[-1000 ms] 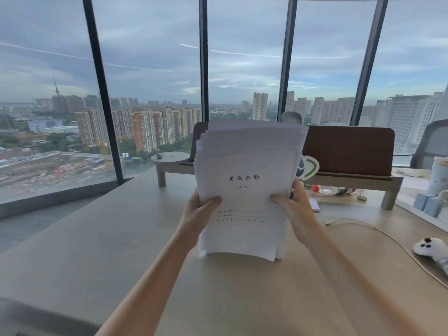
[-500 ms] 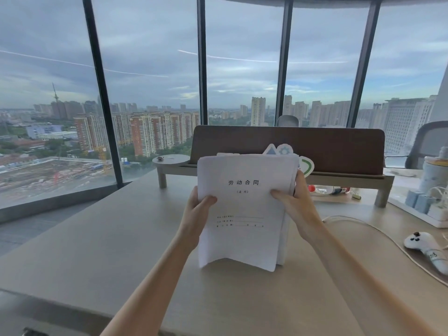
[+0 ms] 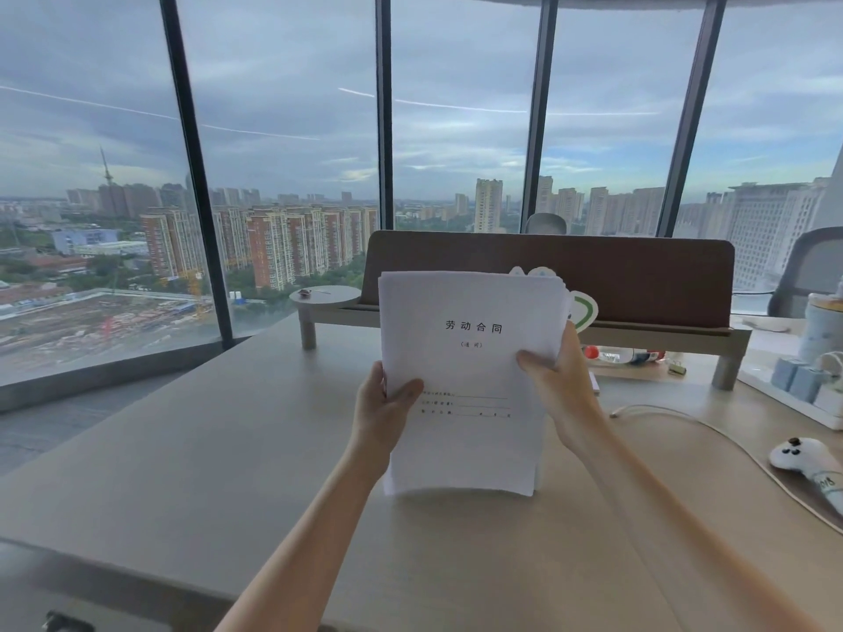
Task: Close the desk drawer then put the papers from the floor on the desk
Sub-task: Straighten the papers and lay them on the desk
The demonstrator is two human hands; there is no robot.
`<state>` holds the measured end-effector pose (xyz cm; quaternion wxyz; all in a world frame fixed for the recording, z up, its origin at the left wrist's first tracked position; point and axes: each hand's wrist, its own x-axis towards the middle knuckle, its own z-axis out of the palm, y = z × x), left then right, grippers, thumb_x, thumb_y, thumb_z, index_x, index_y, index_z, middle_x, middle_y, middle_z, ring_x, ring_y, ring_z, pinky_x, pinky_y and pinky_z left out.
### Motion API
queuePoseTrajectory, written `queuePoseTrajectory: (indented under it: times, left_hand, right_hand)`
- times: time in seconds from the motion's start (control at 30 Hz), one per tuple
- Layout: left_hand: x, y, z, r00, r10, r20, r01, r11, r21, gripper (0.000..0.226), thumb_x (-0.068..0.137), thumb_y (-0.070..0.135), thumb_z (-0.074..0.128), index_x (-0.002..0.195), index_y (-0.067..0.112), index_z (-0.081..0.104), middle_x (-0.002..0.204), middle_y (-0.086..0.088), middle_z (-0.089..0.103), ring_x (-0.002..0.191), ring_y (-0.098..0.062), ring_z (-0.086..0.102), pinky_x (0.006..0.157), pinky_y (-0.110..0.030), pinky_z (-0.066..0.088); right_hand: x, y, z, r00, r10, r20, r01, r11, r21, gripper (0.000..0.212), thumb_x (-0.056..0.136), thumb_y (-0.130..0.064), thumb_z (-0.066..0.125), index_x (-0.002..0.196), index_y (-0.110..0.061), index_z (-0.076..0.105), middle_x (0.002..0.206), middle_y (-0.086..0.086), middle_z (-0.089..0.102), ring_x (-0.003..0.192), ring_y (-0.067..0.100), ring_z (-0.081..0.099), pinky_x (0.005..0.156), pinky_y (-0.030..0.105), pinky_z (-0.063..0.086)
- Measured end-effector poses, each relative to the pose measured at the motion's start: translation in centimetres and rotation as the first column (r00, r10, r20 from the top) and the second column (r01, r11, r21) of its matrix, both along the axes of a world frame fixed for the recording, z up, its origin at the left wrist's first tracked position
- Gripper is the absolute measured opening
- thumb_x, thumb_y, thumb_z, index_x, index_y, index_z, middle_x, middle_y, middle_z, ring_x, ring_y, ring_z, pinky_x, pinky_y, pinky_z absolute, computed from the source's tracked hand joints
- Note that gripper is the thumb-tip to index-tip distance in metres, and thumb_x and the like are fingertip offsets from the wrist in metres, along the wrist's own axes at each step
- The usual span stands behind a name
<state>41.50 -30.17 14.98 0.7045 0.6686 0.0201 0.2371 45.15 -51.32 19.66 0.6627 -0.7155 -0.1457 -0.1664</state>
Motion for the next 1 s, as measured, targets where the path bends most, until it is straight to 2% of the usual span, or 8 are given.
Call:
queuePoseTrajectory:
  times: [0.1, 0.17, 0.3, 0.47, 0.63, 0.77, 0.9, 1.0]
  left_hand:
    - [0.2, 0.3, -0.4, 1.0, -0.005, 0.005, 0.005, 1.0, 0.012, 0.019, 0.086, 0.003, 0.064, 0.103, 0.004, 0.055, 0.103, -0.019, 0.069, 0.089, -0.028, 0.065, 0.085, -0.044, 0.053]
    - [-0.1, 0.2, -1.1, 0.999, -0.041, -0.002, 0.041, 0.999, 0.012, 0.024, 0.088, -0.002, 0.057, 0.111, 0.007, 0.058, 0.102, -0.013, 0.068, 0.09, -0.022, 0.062, 0.083, -0.037, 0.05]
    - [-0.5, -0.3, -2.9, 0.995, -0.081, -0.062, 0.084, 0.995, 0.056, 0.038, 0.088, -0.009, 0.046, 0.119, 0.009, 0.059, 0.105, -0.007, 0.068, 0.096, -0.019, 0.059, 0.084, -0.031, 0.046]
    - [0.4, -0.1, -3.4, 0.998, 0.002, -0.068, 0.007, 0.991, 0.132, 0.035, 0.087, -0.006, 0.051, 0.113, 0.016, 0.06, 0.108, -0.014, 0.069, 0.097, -0.029, 0.065, 0.086, -0.041, 0.053]
    - [-0.2, -0.4, -3.6, 0.999, -0.02, -0.037, 0.022, 0.997, 0.07, 0.031, 0.088, -0.006, 0.052, 0.112, 0.012, 0.061, 0.098, -0.003, 0.068, 0.085, -0.014, 0.061, 0.078, -0.028, 0.048]
    - [-0.3, -0.4, -5.5, 0.996, -0.054, -0.075, 0.06, 0.995, 0.076, 0.029, 0.09, -0.006, 0.04, 0.105, 0.006, 0.061, 0.091, -0.002, 0.061, 0.087, -0.017, 0.052, 0.076, -0.028, 0.039]
    - [-0.1, -0.5, -5.7, 0.998, -0.054, -0.035, 0.057, 0.994, 0.094, 0.034, 0.088, -0.006, 0.039, 0.109, 0.008, 0.062, 0.096, -0.006, 0.066, 0.089, -0.017, 0.056, 0.08, -0.031, 0.043]
    - [-0.4, -0.6, -6.6, 0.995, -0.083, -0.063, 0.087, 0.995, 0.053, 0.041, 0.089, -0.004, 0.04, 0.116, 0.016, 0.063, 0.111, -0.011, 0.069, 0.103, -0.025, 0.06, 0.092, -0.038, 0.045]
  right_hand:
    - [0.0, 0.0, 0.1, 1.0, -0.002, 0.006, 0.002, 1.0, -0.019, 0.042, 0.079, -0.015, 0.06, 0.11, -0.042, 0.05, 0.107, -0.008, 0.069, 0.103, 0.017, 0.066, 0.091, 0.05, 0.055]
    - [0.1, -0.3, -0.6, 1.0, 0.0, -0.017, 0.0, 1.0, -0.011, 0.035, 0.083, -0.02, 0.061, 0.105, -0.046, 0.051, 0.107, -0.01, 0.069, 0.103, 0.015, 0.066, 0.092, 0.049, 0.054]
    - [0.4, -1.0, -3.7, 0.992, 0.059, -0.116, -0.056, 0.998, 0.028, 0.023, 0.089, -0.024, 0.063, 0.109, -0.034, 0.059, 0.112, -0.008, 0.072, 0.108, 0.018, 0.067, 0.096, 0.049, 0.053]
    - [0.3, -0.5, -5.7, 0.99, 0.053, -0.132, -0.046, 0.997, 0.06, 0.025, 0.094, -0.011, 0.056, 0.109, -0.031, 0.054, 0.112, -0.009, 0.071, 0.108, 0.012, 0.065, 0.094, 0.037, 0.051]
    - [0.1, -0.2, -5.7, 0.993, 0.051, -0.11, -0.047, 0.998, 0.039, 0.03, 0.094, -0.011, 0.055, 0.112, -0.035, 0.053, 0.114, -0.014, 0.068, 0.108, 0.006, 0.063, 0.09, 0.031, 0.048]
    - [0.1, -0.2, -7.4, 0.987, 0.056, -0.151, -0.051, 0.998, 0.042, 0.032, 0.095, -0.008, 0.053, 0.121, -0.027, 0.054, 0.116, -0.01, 0.068, 0.111, 0.01, 0.062, 0.086, 0.027, 0.047]
    - [0.4, -0.1, -8.0, 0.987, 0.053, -0.15, -0.045, 0.997, 0.058, 0.031, 0.095, -0.012, 0.054, 0.119, -0.03, 0.054, 0.12, -0.007, 0.068, 0.11, 0.008, 0.062, 0.092, 0.031, 0.046]
    - [0.1, 0.0, -9.6, 0.971, 0.064, -0.229, -0.059, 0.998, 0.027, 0.028, 0.097, -0.016, 0.052, 0.121, -0.029, 0.052, 0.118, -0.009, 0.067, 0.109, 0.01, 0.061, 0.099, 0.04, 0.045]
